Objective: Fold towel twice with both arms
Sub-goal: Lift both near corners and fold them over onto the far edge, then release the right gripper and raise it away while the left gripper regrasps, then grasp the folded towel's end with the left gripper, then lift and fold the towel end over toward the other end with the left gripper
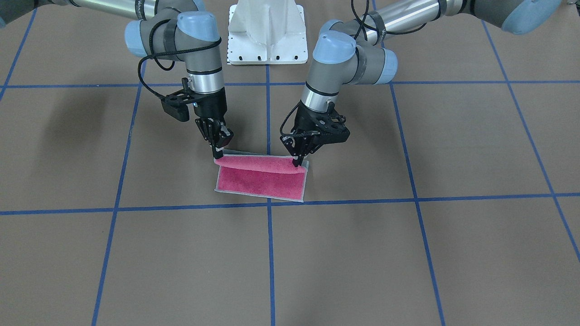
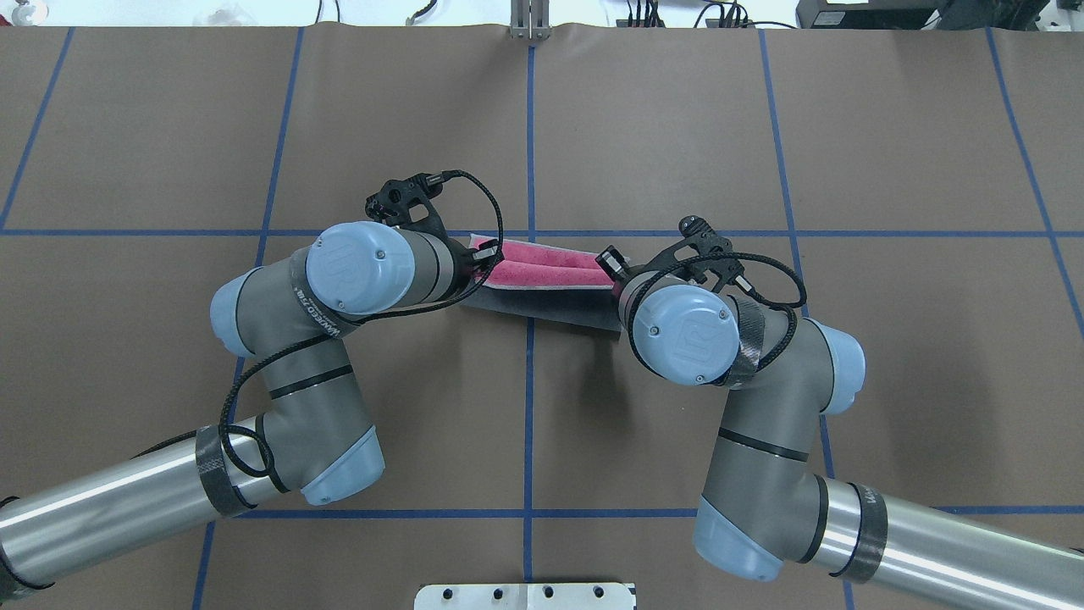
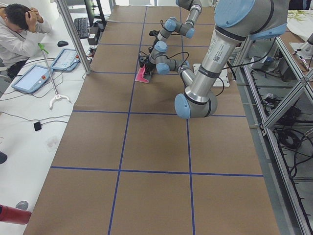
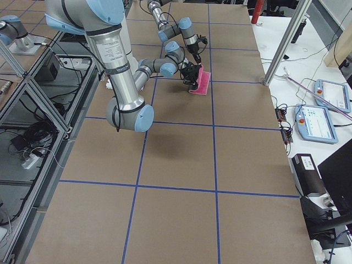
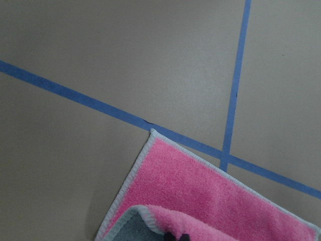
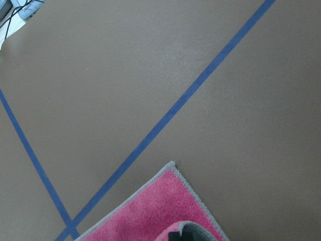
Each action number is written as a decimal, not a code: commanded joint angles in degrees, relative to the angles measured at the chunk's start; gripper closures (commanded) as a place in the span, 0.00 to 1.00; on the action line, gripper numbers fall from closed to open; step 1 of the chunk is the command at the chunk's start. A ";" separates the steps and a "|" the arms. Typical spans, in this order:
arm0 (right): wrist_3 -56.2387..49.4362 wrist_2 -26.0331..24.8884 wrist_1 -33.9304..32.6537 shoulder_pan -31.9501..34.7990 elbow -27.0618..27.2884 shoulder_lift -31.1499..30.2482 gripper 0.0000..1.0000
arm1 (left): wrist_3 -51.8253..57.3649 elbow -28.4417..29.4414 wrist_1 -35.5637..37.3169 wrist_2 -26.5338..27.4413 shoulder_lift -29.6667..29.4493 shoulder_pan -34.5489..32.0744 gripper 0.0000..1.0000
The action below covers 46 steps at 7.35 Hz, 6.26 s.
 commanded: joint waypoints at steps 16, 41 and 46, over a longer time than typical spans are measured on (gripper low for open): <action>-47.33 30.66 -0.35 23.09 0.77 -2.74 0.01 | -1.03 3.64 -7.34 -5.77 2.44 0.61 0.38; -72.08 38.38 -0.35 34.93 1.30 -13.98 0.01 | 11.32 -2.95 -17.52 -11.30 23.59 -14.93 1.00; -72.91 39.18 -0.17 36.10 1.30 -14.61 0.01 | 11.00 -6.91 -16.83 -6.94 21.61 -10.50 1.00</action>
